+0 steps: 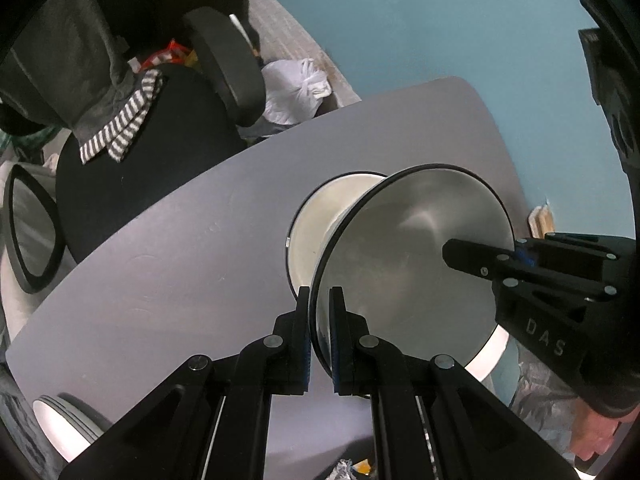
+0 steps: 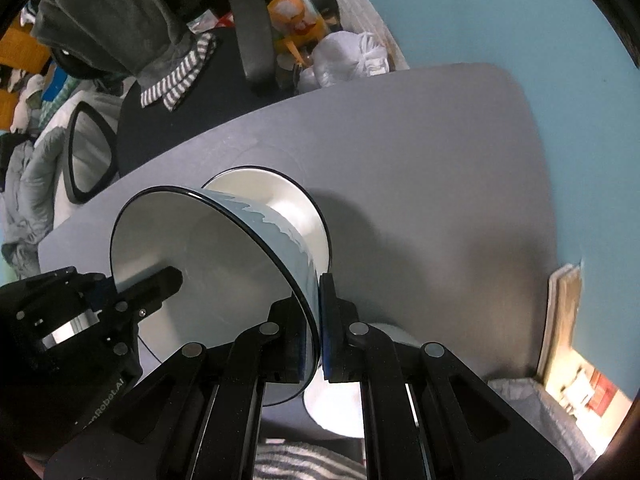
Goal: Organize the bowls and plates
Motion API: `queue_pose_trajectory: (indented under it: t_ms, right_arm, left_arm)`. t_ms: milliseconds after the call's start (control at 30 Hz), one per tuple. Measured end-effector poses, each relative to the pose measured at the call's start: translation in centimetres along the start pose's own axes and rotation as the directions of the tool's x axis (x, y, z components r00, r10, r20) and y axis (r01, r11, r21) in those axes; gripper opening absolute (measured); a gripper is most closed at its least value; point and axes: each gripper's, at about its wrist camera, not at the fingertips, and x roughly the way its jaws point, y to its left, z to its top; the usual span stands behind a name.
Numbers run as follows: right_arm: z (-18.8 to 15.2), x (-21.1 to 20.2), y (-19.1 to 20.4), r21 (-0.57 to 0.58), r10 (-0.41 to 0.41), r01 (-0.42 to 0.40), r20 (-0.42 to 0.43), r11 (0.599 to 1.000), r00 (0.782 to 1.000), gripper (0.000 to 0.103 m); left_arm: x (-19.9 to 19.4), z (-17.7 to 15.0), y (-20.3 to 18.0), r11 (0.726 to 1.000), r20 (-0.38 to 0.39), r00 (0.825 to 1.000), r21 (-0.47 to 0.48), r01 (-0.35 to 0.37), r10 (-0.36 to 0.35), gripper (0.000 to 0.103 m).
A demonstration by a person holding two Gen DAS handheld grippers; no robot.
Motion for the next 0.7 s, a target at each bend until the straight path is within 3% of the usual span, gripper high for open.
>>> queue_pose_trajectory:
  t_ms: [700]
  right_arm:
    - [1.8,1.8,0.1,-0.081,-0.011,0.007,-0.048,0.997,0.999,0.006]
  left_arm:
    - [2.0,1.1,0.8,0.999,-0.037,0.999,-0.048,-0.008,0.006,0.007]
